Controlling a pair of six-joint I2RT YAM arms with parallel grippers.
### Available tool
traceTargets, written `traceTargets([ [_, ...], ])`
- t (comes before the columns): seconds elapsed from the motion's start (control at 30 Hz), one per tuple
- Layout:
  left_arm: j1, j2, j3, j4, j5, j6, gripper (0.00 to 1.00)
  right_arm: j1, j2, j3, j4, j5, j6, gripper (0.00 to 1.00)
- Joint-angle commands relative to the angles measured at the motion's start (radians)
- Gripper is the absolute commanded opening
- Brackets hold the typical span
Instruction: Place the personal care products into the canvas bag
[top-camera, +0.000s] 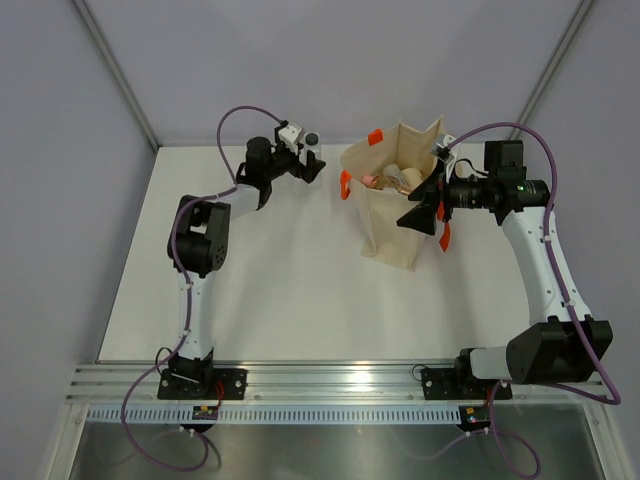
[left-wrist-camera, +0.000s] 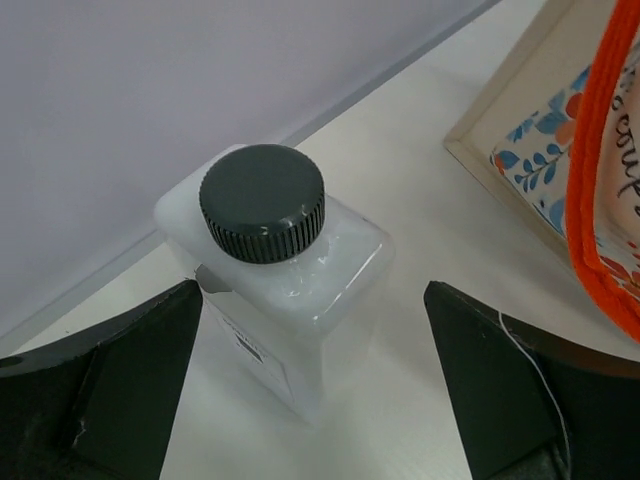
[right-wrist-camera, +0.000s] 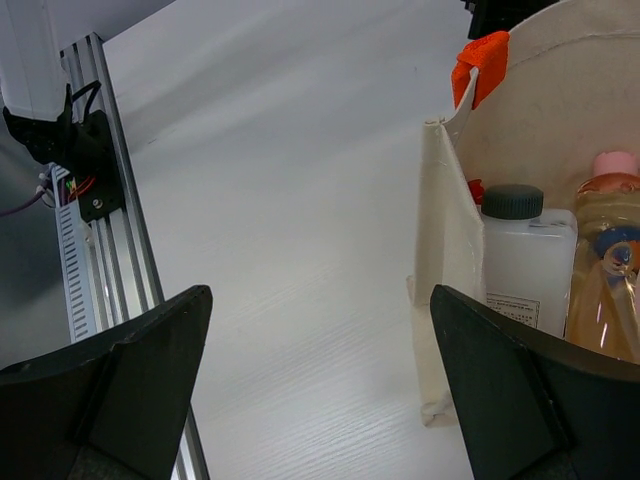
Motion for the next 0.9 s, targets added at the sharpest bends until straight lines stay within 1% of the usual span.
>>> traceTargets([
  [0.0,-0.037,-0.06,-0.033,0.132,-0.178,-0.063,0.99,-0.001,-0.024,0.001,0.029,-0.022,0.007,0.99],
  [0.03,-0.057,-0.066,-0.043,0.13,-0.251,-0.08,0.99,0.0,-0.022,0.0,0.029,-0.022,0.007,1.0],
  [0.1,-0.082,-0.076,-0.06,0.129,-0.342,-0.111,0.99,-0.001,-0.024,-0.003,0.035,-0.029,0.011,1.0],
  [0.13,-0.106,-0.073,-0.056,0.114,-0.437,-0.122,0.99,-0.001,-0.024,-0.003,0.038,-0.032,0.021,1.0],
  [0.17,-0.115,-0.068,-0.045,0.094,-0.482,-0.134,0.99,-0.001,-0.025,-0.005,0.039,-0.037,0.025,1.0],
  [0.2,-0.125,-0.048,-0.004,0.074,-0.528,-0.158,0.99,-0.001,-0.028,-0.006,0.046,-0.039,0.03,0.99],
  [0.23,-0.141,-0.037,0.021,0.018,-0.642,-0.18,0.99,-0.001,-0.031,-0.005,0.046,-0.04,0.033,1.0],
  [0.33,-0.154,0.01,0.096,0.006,-0.744,-0.206,0.98,-0.001,-0.048,-0.005,0.039,-0.037,0.031,1.0],
  [0.4,-0.155,0.036,0.146,-0.006,-0.784,-0.205,0.92,-0.001,-0.067,-0.005,0.02,-0.029,0.021,1.0],
  [0.47,-0.154,0.046,0.16,-0.005,-0.809,-0.199,0.66,-0.001,-0.082,-0.006,-0.003,-0.02,0.005,0.99],
  [0.5,-0.154,0.046,0.154,0.005,-0.82,-0.197,0.54,-0.001,-0.085,-0.011,-0.008,-0.019,-0.001,1.0],
  [0.53,-0.154,0.043,0.153,0.012,-0.82,-0.189,0.37,-0.001,-0.093,-0.012,-0.013,-0.014,-0.005,0.99],
  [0.6,-0.154,0.036,0.147,0.012,-0.812,-0.176,0.24,-0.001,-0.102,-0.02,-0.022,-0.013,-0.007,0.99],
  [0.63,-0.152,0.023,0.135,0.008,-0.808,-0.171,0.12,-0.001,-0.113,-0.02,-0.026,-0.013,-0.007,0.99],
  [0.7,-0.146,0.001,0.113,0.009,-0.785,-0.153,0.0,-0.001,-0.125,-0.023,-0.033,-0.011,-0.004,0.99],
  [0.83,-0.125,-0.112,-0.025,0.063,-0.708,-0.131,0.0,-0.001,-0.168,-0.023,-0.046,0.003,0.002,1.0],
  [0.87,-0.119,-0.176,-0.043,0.06,-0.685,-0.114,0.0,-0.001,-0.175,-0.02,-0.06,0.004,0.002,0.99],
])
